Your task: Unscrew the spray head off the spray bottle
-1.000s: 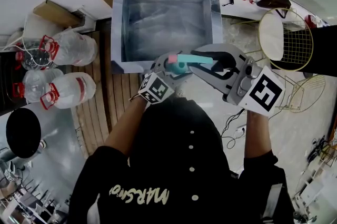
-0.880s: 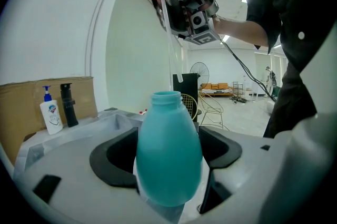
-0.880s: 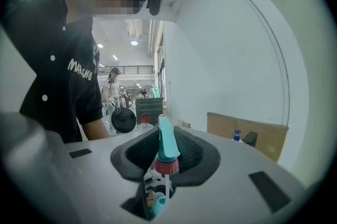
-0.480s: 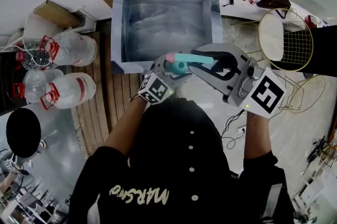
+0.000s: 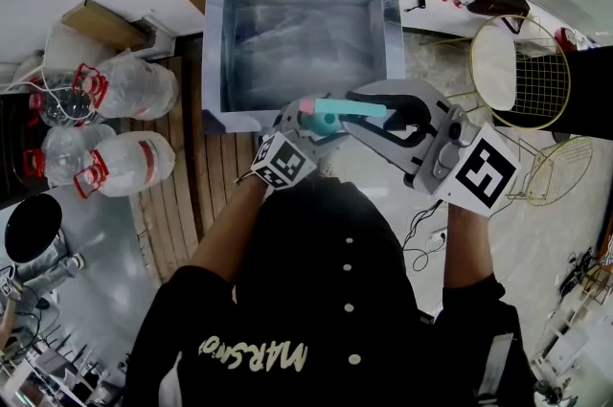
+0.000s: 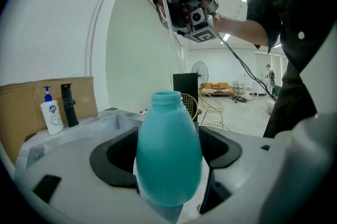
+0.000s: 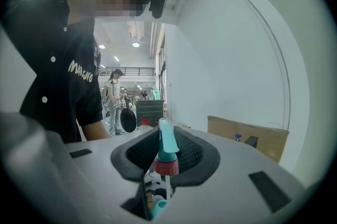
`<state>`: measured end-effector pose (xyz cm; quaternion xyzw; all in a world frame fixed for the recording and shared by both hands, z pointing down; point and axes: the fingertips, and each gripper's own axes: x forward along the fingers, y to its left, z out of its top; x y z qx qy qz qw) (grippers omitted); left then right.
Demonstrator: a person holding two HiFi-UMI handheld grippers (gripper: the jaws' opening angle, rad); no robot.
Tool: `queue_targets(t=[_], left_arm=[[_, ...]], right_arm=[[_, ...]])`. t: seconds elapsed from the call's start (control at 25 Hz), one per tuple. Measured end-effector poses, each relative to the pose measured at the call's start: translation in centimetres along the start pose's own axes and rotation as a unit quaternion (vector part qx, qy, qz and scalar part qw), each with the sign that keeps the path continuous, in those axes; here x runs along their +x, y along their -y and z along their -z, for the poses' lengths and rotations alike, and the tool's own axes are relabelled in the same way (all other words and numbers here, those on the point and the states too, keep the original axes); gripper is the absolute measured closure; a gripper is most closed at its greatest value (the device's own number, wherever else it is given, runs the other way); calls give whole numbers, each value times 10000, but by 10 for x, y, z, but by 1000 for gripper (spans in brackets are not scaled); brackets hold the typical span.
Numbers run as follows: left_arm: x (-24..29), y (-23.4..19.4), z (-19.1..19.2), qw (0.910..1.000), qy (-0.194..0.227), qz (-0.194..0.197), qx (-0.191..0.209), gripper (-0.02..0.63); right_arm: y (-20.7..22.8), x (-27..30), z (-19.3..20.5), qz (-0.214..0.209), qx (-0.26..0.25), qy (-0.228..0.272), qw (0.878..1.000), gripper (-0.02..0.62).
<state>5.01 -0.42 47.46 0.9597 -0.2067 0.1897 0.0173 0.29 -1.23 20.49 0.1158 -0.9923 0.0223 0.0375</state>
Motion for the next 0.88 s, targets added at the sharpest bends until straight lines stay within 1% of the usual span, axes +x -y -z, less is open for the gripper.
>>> queue_targets(t=[0.88], left_arm=[[0,3,2,10000,-34,-5,32,236]], right_arm=[[0,-3,-3,123,-31,32,9999,499]])
